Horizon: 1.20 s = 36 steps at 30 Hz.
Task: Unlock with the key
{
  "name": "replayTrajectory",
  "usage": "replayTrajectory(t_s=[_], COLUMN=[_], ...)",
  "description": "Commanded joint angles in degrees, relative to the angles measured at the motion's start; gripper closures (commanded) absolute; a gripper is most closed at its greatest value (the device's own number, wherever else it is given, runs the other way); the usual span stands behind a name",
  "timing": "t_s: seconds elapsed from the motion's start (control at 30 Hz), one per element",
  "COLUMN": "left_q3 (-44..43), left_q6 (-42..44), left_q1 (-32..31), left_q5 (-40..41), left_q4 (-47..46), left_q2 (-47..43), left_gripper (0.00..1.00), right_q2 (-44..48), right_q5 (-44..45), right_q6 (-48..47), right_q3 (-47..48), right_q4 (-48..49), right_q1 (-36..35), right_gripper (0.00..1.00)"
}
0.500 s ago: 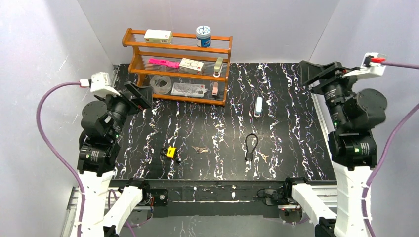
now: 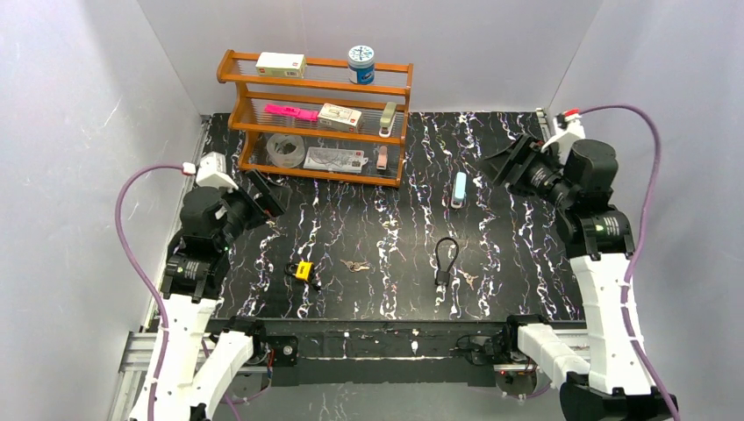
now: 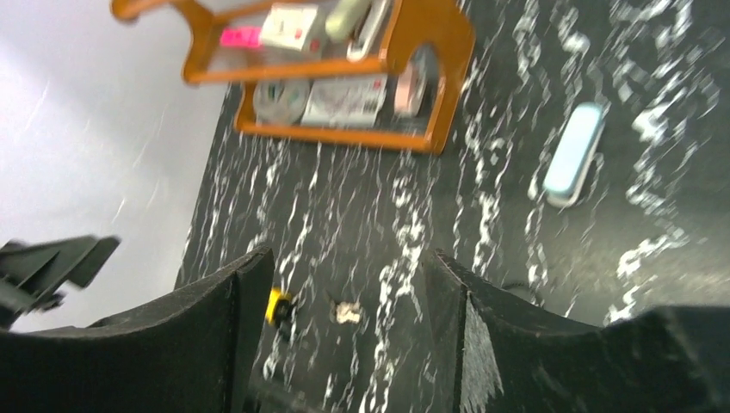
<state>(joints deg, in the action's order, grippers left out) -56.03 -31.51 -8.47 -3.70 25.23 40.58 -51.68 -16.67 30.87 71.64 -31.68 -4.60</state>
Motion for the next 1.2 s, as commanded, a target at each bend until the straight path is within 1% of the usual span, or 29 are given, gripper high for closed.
replayTrajectory(t_s=[0.0,0.17,0.3,0.33,0.4,0.5,0.57,0.63,0.7,0.83,0.93,1.03,1.1,1.17], left_q3=[4.74,8.73,10.06,10.06,10.18,11.15,12.16,13.31,14.62,16.99,17.99,18.41,18.58,19.1], left_q6=[-4.76,-7.31,-7.88,-7.61,-7.54,-9.25,-11.07,-13.71,-15.87,-17.16,-14.88,-12.51,-11.75,-11.56], left_q1=[0.03,0.03,0.03,0.03,0.03,0.03,0.03,0.03,0.03,0.03,0.03,0.03,0.03,0.03], left_q5=[-4.49,-3.57,-0.22,0.42,2.5,7.73,10.89,13.59,14.95,14.42,9.87,5.38,4.19,3.72], left_q4=[3.64,5.62,6.21,6.17,6.15,6.68,7.26,7.97,8.06,6.22,2.64,0.17,-0.27,-0.97], left_q2=[-1.19,-1.61,-0.54,0.08,1.18,2.61,2.69,2.58,2.54,3.2,4.33,6.75,8.27,9.63], left_gripper=[0.02,0.02,0.02,0.02,0.02,0.02,0.02,0.02,0.02,0.03,0.04,0.04,0.04,0.04], right_q2=[-1.39,-1.07,-2.81,-3.45,-5.96,-12.12,-16.94,-21.71,-26.68,-36.55,-42.88,-47.62,-50.33,-52.82], right_q5=[-11.67,-12.11,-10.73,-9.92,-6.62,2.38,8.67,12.73,13.93,15.13,13.79,13.68,13.07,12.37], right_q6=[1.48,2.92,4.87,5.76,7.13,7.47,7.41,7.4,5.98,2.44,-0.13,-2.63,-4.21,-5.42], right_q3=[-4.8,-10.33,-14.38,-15.11,-17.38,-17.41,-16.43,-14.97,-13.22,-8.28,-5.45,-2.7,-0.69,1.52], right_q4=[-4.0,-2.68,1.12,2.94,6.82,10.58,13.02,15.39,17.91,18.67,18.8,17.8,17.1,16.11], right_q1=[0.1,-0.42,-3.94,-6.1,-12.57,-25.65,-33.06,-39.2,-42.78,-46.84,-47.9,-48.29,-48.43,-48.83], right_gripper=[0.29,0.29,0.29,0.29,0.29,0.28,0.28,0.32,0.36,0.44,0.5,0.52,0.56,0.57])
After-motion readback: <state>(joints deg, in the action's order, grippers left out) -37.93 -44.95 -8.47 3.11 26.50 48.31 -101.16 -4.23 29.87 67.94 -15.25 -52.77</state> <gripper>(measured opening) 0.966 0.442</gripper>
